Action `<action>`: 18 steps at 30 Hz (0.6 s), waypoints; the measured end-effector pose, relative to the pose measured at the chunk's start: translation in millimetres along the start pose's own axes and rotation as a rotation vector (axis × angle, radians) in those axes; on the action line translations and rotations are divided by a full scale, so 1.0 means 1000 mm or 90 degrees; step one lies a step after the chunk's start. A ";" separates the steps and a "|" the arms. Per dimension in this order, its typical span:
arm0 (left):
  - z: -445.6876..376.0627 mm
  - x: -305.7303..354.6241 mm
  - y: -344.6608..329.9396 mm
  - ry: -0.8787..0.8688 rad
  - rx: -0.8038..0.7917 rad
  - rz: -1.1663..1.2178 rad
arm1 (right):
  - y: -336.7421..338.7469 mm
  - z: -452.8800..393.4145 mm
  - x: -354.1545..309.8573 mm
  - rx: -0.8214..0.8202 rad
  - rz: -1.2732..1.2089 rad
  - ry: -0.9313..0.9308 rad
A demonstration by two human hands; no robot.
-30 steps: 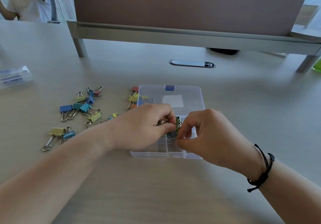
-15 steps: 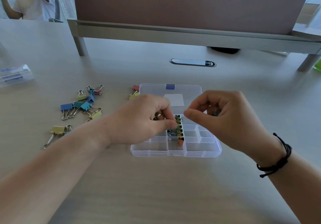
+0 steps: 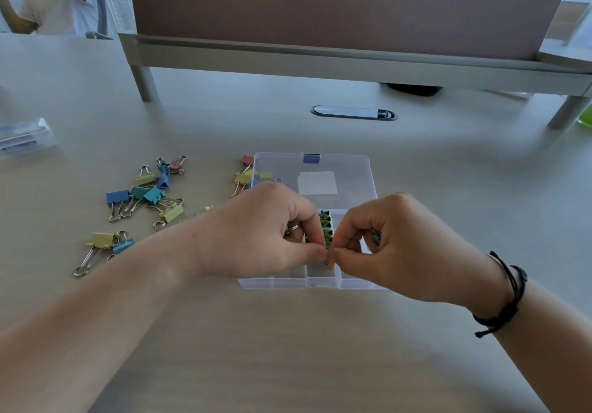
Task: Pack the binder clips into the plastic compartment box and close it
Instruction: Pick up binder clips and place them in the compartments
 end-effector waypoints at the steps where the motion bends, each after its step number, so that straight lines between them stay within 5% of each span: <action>1: 0.000 0.000 0.000 -0.004 0.000 0.001 | 0.001 0.000 0.000 0.001 -0.003 -0.001; 18: -0.001 0.002 -0.011 0.071 0.043 -0.068 | -0.009 -0.003 0.002 -0.025 0.036 -0.020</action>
Point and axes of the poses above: each hand's wrist, its own z-axis away from the middle knuckle, its own y-axis out of the back of the hand, x = y × z, the point moved 1 cm from there along -z, towards the middle knuckle
